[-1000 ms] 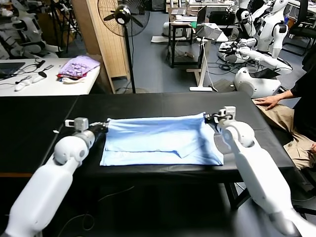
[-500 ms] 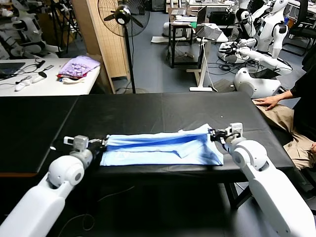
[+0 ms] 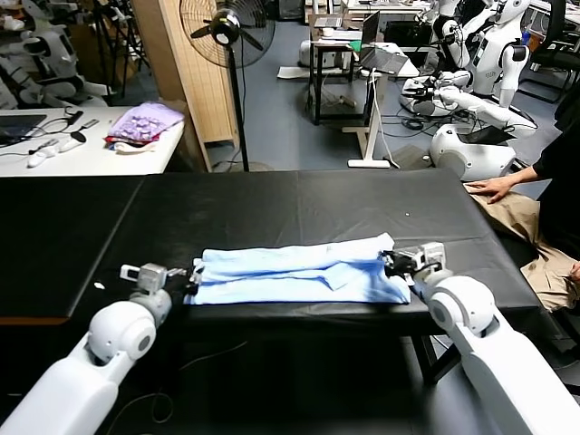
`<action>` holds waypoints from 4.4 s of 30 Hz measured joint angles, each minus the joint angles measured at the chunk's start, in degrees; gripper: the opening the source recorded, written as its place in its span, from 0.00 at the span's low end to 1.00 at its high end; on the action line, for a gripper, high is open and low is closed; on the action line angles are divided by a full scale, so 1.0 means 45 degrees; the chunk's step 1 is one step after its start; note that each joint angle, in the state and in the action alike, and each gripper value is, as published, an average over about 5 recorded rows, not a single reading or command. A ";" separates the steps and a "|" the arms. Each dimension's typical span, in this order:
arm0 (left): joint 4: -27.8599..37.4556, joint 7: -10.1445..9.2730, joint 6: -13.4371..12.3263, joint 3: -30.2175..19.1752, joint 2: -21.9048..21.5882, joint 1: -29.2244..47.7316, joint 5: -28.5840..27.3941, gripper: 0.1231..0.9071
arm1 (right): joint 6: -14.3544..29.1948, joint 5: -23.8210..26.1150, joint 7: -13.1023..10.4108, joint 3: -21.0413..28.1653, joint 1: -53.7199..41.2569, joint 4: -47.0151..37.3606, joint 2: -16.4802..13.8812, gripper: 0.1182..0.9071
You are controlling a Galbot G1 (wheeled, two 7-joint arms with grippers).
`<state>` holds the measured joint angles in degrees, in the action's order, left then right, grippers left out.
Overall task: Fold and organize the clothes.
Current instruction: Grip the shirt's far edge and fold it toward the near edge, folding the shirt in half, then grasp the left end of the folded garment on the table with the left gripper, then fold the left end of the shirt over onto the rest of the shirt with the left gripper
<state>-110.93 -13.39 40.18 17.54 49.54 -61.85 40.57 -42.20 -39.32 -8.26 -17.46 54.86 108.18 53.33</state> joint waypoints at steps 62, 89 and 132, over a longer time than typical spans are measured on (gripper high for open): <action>0.3178 0.0045 -0.2948 0.0101 0.2297 0.1406 -0.1181 0.84 | 0.2802 0.1551 -0.0910 -0.0548 -0.0543 -0.2705 0.3069 0.86; 0.2897 0.0313 -0.2970 0.1149 0.3166 -0.0218 0.0364 0.35 | 0.2820 0.1441 -0.0805 -0.1019 0.0267 -0.0956 0.2788 0.86; -0.0076 -0.1015 -0.2366 -0.1322 0.2448 0.0820 -0.0216 0.05 | 0.2661 0.2158 -0.0882 -0.1796 0.1769 0.0381 0.3301 0.86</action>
<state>-111.27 -17.96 29.53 11.60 60.56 -58.16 39.60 -30.22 -29.61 -12.23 -25.54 62.82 109.90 68.18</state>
